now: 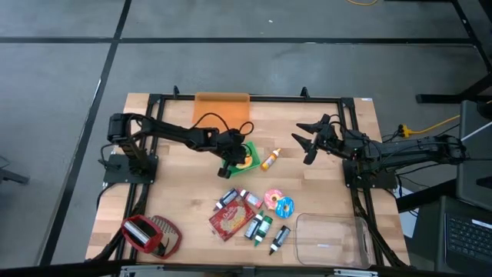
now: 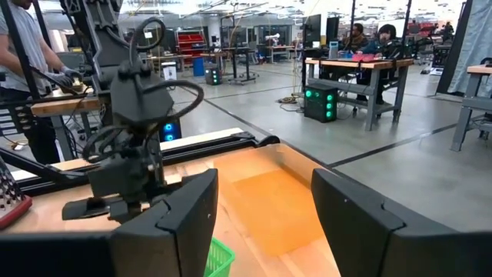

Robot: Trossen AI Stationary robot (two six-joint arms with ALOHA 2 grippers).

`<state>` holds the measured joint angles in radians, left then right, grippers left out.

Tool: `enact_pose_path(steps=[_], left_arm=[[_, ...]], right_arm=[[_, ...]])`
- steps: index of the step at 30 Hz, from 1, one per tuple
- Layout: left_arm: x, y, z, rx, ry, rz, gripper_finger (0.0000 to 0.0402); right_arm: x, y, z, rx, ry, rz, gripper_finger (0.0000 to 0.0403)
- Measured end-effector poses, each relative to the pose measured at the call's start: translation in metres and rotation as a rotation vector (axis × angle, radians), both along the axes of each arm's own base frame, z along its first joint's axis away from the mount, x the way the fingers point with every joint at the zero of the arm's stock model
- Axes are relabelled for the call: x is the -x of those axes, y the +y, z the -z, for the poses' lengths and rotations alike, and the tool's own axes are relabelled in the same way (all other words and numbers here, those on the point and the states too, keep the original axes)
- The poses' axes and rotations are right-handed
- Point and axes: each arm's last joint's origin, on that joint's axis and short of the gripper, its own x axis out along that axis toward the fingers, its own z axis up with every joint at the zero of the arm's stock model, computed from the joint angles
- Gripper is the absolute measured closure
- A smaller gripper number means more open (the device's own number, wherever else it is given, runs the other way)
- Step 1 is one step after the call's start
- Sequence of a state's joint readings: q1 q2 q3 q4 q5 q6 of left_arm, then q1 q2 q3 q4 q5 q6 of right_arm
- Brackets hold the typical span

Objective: Pick & Place Food Item
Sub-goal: Put the orange donut into the green bin, then put the pink donut into the green bin

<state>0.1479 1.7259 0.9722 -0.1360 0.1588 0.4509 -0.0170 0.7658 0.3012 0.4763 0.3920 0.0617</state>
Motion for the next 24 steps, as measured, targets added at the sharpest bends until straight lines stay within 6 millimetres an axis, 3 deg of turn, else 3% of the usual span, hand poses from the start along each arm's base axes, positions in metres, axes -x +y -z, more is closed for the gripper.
enact_pose_path(steps=[8, 12, 16, 24], left_arm=[[0.001, 0.011, 0.019, -0.023, 0.079, -0.018, 0.0399], [0.002, 0.020, 0.017, -0.056, 0.076, -0.076, 0.0400], [0.005, 0.023, -0.004, -0.067, 0.019, -0.088, 0.0400], [0.014, 0.005, -0.071, -0.062, -0.189, -0.028, 0.0400]], right_arm=[[0.000, 0.000, 0.001, 0.002, 0.007, 0.000, 0.0190], [0.000, 0.000, 0.001, 0.002, 0.007, 0.000, 0.0190], [0.000, 0.000, 0.001, 0.002, 0.007, 0.000, 0.0190], [0.000, 0.000, 0.001, 0.012, 0.013, 0.000, 0.0190]])
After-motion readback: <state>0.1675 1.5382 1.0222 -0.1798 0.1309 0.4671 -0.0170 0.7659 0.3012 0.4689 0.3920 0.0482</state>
